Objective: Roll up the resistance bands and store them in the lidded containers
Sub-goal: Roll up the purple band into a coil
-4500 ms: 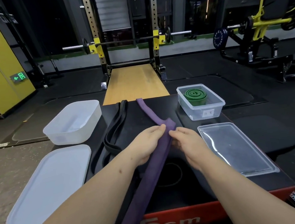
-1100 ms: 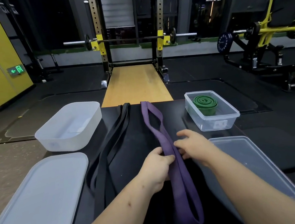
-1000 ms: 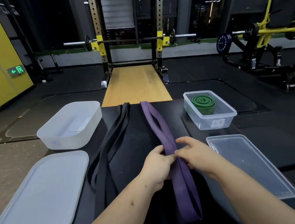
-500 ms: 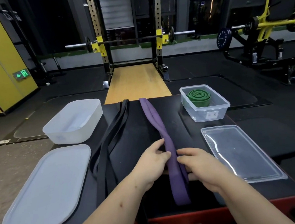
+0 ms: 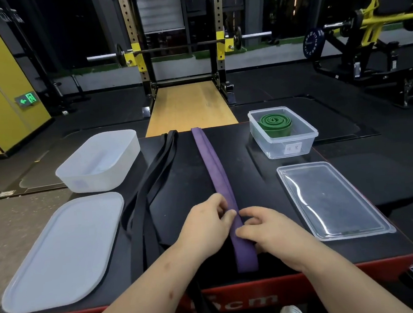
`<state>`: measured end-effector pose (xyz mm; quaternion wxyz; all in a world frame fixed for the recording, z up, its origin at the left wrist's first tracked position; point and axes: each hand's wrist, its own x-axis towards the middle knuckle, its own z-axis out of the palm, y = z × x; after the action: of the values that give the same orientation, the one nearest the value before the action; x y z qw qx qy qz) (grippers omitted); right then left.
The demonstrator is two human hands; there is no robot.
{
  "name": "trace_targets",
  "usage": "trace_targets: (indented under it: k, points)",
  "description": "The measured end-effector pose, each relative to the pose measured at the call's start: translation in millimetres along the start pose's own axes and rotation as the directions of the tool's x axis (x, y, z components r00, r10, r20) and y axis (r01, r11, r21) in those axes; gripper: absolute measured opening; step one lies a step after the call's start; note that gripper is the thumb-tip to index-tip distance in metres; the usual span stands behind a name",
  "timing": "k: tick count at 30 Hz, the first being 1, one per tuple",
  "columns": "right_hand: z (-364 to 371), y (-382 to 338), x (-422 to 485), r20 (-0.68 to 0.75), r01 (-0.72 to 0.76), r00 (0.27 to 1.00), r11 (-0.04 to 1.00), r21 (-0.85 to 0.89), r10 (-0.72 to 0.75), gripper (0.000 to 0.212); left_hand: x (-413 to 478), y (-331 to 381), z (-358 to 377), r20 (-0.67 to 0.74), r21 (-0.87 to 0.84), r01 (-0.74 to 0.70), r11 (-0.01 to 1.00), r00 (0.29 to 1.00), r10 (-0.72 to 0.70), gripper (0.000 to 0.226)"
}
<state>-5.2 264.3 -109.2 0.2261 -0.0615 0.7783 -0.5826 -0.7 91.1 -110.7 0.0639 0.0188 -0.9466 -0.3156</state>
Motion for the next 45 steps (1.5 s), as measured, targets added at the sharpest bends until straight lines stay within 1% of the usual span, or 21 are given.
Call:
trace_targets:
  k: [2,3,5,6,9,11,13,14,15,17,18,20,21,24,28,31,34,36,38,41,45]
  points:
    - [1,0,2,-0.029,0.021,0.999,0.999,-0.030,-0.022,0.040,-1,-7,-2,0.031,0.125,-0.133,0.983,0.991,0.130,0.012]
    - [1,3,4,-0.064,0.047,0.997,0.994,-0.094,-0.053,0.046,-3,-11,-4,0.047,0.162,-0.182,0.970,0.983,0.177,0.017]
    - [3,5,5,-0.106,0.084,0.988,0.964,-0.251,-0.113,0.057,-12,-14,-8,0.065,0.144,-0.238,0.960,0.971,0.231,0.022]
    - [5,5,5,-0.114,0.096,0.984,0.951,-0.293,-0.134,0.055,-19,-15,-10,0.065,0.109,-0.272,0.956,0.962,0.266,0.020]
    - [9,9,2,-0.155,0.126,0.971,0.939,-0.321,-0.183,0.035,-42,-16,-15,0.090,0.026,-0.380,0.925,0.922,0.376,0.008]
    - [8,11,-2,-0.159,0.142,0.967,0.938,-0.316,-0.200,0.027,-56,-17,-17,0.126,-0.008,-0.396,0.918,0.911,0.394,0.010]
    - [9,11,-7,-0.129,0.170,0.966,0.926,-0.336,-0.224,0.022,-65,-20,-16,0.137,-0.011,-0.422,0.907,0.898,0.419,0.018]
    - [9,11,-8,-0.117,0.181,0.963,0.901,-0.394,-0.244,0.020,-69,-22,-15,0.134,-0.002,-0.448,0.894,0.886,0.444,0.023]
    - [8,13,-9,-0.104,0.189,0.957,0.850,-0.491,-0.272,0.019,-72,-22,-13,0.129,0.011,-0.477,0.879,0.872,0.472,0.026]
    - [7,16,-10,-0.077,0.197,0.937,0.695,-0.692,-0.341,0.019,-78,-21,-10,0.107,0.032,-0.515,0.857,0.854,0.509,0.026]
    - [7,16,-13,-0.065,0.197,0.934,0.660,-0.725,-0.351,0.018,-81,-19,-9,0.097,0.037,-0.525,0.851,0.849,0.519,0.023]
    - [6,18,-18,-0.023,0.233,0.932,0.644,-0.729,-0.362,0.010,-88,-13,-5,0.084,0.049,-0.543,0.838,0.839,0.538,0.017]
    - [6,19,-19,0.028,0.275,0.926,0.619,-0.735,-0.378,0.005,-90,-12,-3,0.081,0.060,-0.550,0.833,0.835,0.545,0.017]
    - [-2,24,-27,0.159,0.392,0.895,0.567,-0.725,-0.416,0.009,-91,-16,1,0.105,0.072,-0.540,0.839,0.841,0.532,0.027]
    - [-19,29,-41,0.256,0.462,0.875,0.551,-0.695,-0.411,0.010,-92,-19,3,0.129,0.113,-0.559,0.821,0.828,0.546,0.031]
    - [-21,29,-45,0.267,0.484,0.867,0.579,-0.657,-0.421,0.013,-93,-20,5,0.129,0.124,-0.561,0.818,0.827,0.547,0.031]
    - [-26,29,-49,0.309,0.502,0.863,0.608,-0.615,-0.400,0.011,-91,-20,6,0.117,0.059,-0.543,0.838,0.837,0.534,0.030]
    - [-28,31,-51,0.346,0.499,0.867,0.605,-0.621,-0.359,0.016,-90,-20,6,0.100,0.004,-0.519,0.855,0.851,0.516,0.028]
    - [-27,34,-48,0.345,0.491,0.871,0.583,-0.648,-0.351,0.020,-89,-19,5,0.099,-0.037,-0.477,0.878,0.873,0.478,0.025]
    - [-24,38,-41,0.323,0.510,0.857,0.563,-0.651,-0.403,0.014,-88,-18,4,0.119,-0.052,-0.408,0.911,0.904,0.411,0.024]
    - [-24,38,-38,0.324,0.540,0.837,0.569,-0.620,-0.441,0.013,-90,-15,3,0.116,-0.030,-0.403,0.915,0.907,0.404,0.023]
